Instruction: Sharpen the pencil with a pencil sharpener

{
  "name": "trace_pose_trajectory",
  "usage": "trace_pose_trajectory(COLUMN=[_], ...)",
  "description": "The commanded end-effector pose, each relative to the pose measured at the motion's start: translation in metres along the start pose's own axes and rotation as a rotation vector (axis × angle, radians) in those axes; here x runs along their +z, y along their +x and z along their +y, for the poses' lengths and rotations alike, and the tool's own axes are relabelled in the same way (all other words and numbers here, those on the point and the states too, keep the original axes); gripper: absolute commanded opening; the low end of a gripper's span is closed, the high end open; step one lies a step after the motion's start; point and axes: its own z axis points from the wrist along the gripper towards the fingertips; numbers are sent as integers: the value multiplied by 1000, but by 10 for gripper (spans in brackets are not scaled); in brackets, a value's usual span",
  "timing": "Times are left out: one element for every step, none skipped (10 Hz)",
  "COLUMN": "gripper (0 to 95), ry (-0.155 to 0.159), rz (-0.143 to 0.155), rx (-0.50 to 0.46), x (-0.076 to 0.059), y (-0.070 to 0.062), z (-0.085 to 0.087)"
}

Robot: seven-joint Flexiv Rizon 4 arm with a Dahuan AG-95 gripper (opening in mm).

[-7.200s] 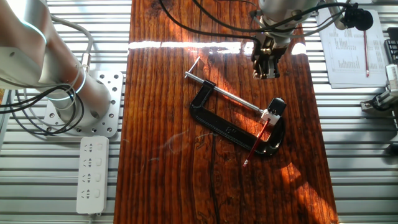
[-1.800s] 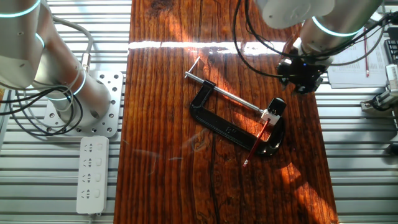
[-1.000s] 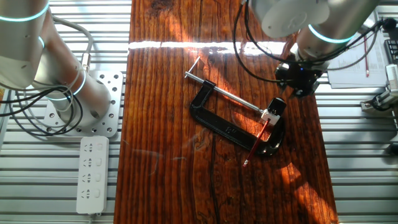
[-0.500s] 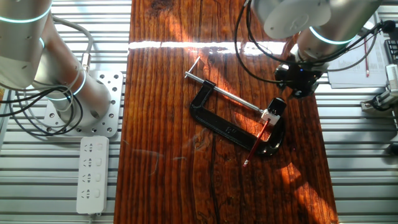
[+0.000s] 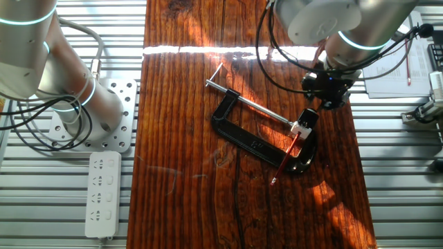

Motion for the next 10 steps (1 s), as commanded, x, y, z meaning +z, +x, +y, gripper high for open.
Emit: trace_pose_trajectory(gripper=[190, 190, 190, 190, 190, 190, 190, 190, 190, 190], ry=[3, 3, 2, 1, 0, -2, -1, -1, 0, 1], rz=[2, -1, -2, -2, -2, 0, -1, -1, -1, 0], rx=[-5, -4, -6, -10, -10, -18, -17, -15, -16, -19], x=[3, 6, 7, 7, 6, 5, 6, 7, 7, 8], y=[0, 0, 0, 1, 1, 3, 5, 6, 6, 6], z=[-1, -1, -1, -1, 0, 1, 2, 3, 3, 3])
